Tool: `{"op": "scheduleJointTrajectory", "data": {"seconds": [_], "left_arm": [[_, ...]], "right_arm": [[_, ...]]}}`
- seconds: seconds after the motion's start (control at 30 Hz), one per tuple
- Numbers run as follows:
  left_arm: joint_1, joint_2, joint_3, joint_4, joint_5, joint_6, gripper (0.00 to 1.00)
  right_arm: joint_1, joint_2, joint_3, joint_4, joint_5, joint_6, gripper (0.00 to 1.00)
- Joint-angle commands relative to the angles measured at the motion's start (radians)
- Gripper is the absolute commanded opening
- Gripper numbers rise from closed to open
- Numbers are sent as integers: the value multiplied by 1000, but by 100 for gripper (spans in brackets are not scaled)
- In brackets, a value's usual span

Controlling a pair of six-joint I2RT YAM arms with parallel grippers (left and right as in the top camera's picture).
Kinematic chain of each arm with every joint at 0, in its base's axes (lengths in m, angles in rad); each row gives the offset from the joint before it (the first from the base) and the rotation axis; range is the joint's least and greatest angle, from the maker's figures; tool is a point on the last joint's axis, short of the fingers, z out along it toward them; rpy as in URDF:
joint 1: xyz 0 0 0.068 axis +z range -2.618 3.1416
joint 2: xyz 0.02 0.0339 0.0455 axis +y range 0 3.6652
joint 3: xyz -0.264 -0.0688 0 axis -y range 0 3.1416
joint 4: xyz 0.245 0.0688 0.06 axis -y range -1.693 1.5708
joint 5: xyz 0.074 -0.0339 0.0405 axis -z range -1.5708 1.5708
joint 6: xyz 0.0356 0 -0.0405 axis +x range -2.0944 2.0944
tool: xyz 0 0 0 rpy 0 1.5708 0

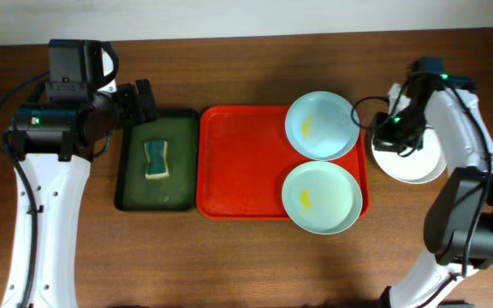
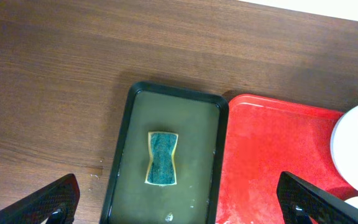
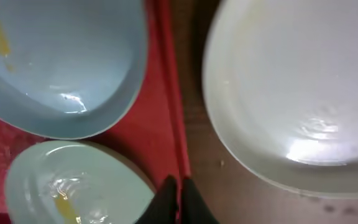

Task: Clean dirty plates on tray and stack at the side
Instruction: 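Release the white plate and move the right gripper back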

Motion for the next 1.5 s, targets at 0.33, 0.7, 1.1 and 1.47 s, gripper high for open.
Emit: {"op": "scheduleJointTrajectory", "data": {"seconds": [0.33,0.7,1.1,1.47], "left_arm": [[7,-2,3,1,8,-16,100],[7,-2,3,1,8,-16,99],[7,-2,3,1,8,-16,99],[7,-2,3,1,8,-16,99]], "right_arm": [[73,-19,-257,316,123,-97,22],[73,-19,-285,336,122,-97,20],[73,-19,-285,336,51,-97,13],[73,-19,-285,330,18,-97,13]]}}
